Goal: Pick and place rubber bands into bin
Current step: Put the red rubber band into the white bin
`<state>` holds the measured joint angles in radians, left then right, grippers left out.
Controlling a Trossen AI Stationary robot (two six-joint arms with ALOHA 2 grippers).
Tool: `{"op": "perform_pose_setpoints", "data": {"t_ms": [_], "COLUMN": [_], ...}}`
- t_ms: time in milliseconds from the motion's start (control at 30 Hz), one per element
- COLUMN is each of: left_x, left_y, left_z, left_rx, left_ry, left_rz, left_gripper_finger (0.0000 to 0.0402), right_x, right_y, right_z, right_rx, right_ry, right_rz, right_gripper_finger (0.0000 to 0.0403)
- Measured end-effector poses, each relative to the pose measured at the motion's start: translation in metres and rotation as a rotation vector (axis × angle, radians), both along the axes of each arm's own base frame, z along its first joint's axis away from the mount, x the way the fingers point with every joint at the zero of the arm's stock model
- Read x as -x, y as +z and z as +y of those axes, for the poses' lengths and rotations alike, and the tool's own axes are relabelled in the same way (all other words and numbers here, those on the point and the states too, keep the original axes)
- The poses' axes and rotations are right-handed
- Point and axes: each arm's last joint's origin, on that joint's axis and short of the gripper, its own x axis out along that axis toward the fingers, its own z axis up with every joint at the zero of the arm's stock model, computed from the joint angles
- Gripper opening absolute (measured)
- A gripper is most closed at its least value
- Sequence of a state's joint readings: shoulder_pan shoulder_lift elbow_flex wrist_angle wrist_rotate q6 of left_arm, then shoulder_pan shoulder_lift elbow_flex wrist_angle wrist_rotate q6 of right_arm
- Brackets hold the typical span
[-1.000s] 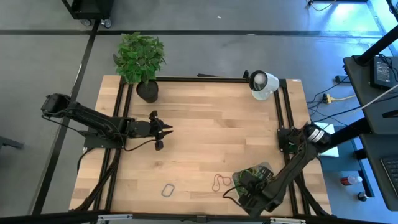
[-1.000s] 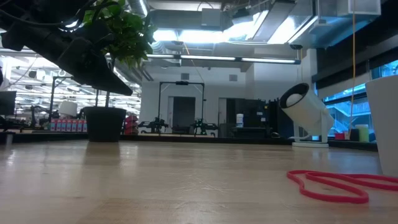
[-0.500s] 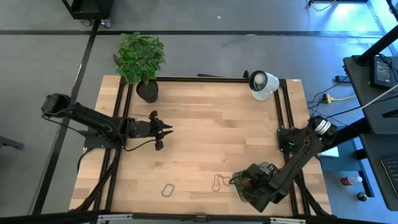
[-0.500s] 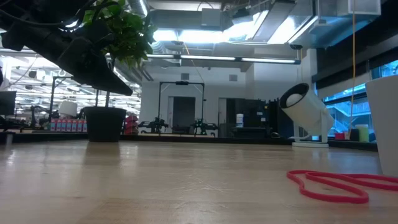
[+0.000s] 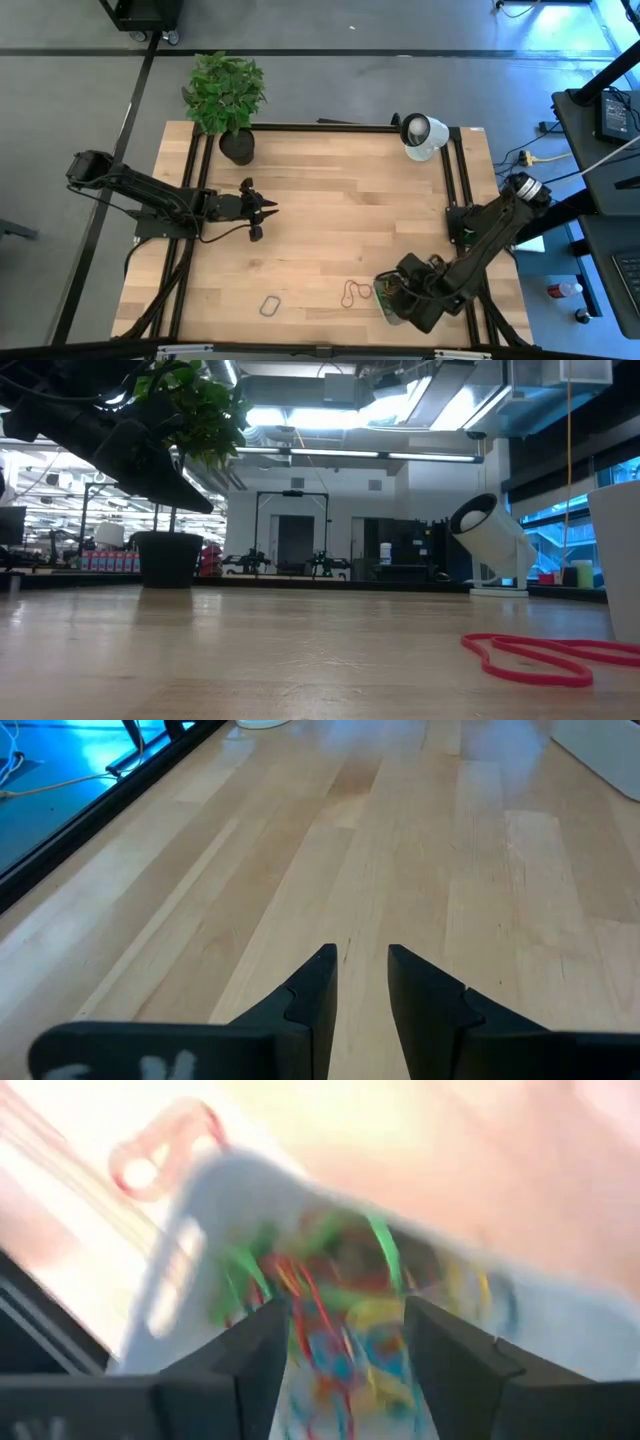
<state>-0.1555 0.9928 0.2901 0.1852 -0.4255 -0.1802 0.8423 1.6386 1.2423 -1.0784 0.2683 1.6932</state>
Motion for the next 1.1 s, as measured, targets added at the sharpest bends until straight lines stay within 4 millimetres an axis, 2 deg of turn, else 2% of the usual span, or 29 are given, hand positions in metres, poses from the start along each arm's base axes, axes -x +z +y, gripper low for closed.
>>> {"op": "perform_pose_setpoints", "data": {"t_ms": [133,300,400,533,700,1100], "left_x": [0.0,0.0,0.0,0.0,0.0,0.0], "left_y": [0.0,0.0,0.0,0.0,0.0,0.0], "left_z": [0.0,0.0,0.0,0.0,0.0,0.0], "left_rx": [-0.001,-0.001,-0.001,0.0,0.0,0.003], "left_ry": [0.002,0.002,0.002,0.002,0.001,0.001], "left_rz": [0.0,-0.001,-0.001,-0.001,0.0,0.0], "left_gripper_finger": [0.0086,0.0086,0.0086,0.0086,0.0086,0.0086], "right_x": [-0.021,-0.061,-0.087,-0.11,-0.119,-0.136], "right_y": [0.002,-0.003,-0.013,-0.037,-0.062,-0.089], "right_z": [-0.007,-0.019,-0.028,-0.04,-0.045,-0.034], "right_rx": [0.058,0.094,0.081,0.055,0.034,0.071], "right_ry": [0.114,0.325,0.414,0.514,0.586,0.745], "right_rz": [-0.12,-0.218,-0.236,-0.182,-0.088,-0.025], "right_gripper_finger": [0.0204,0.0189,0.0178,0.0169,0.0162,0.0158]}}
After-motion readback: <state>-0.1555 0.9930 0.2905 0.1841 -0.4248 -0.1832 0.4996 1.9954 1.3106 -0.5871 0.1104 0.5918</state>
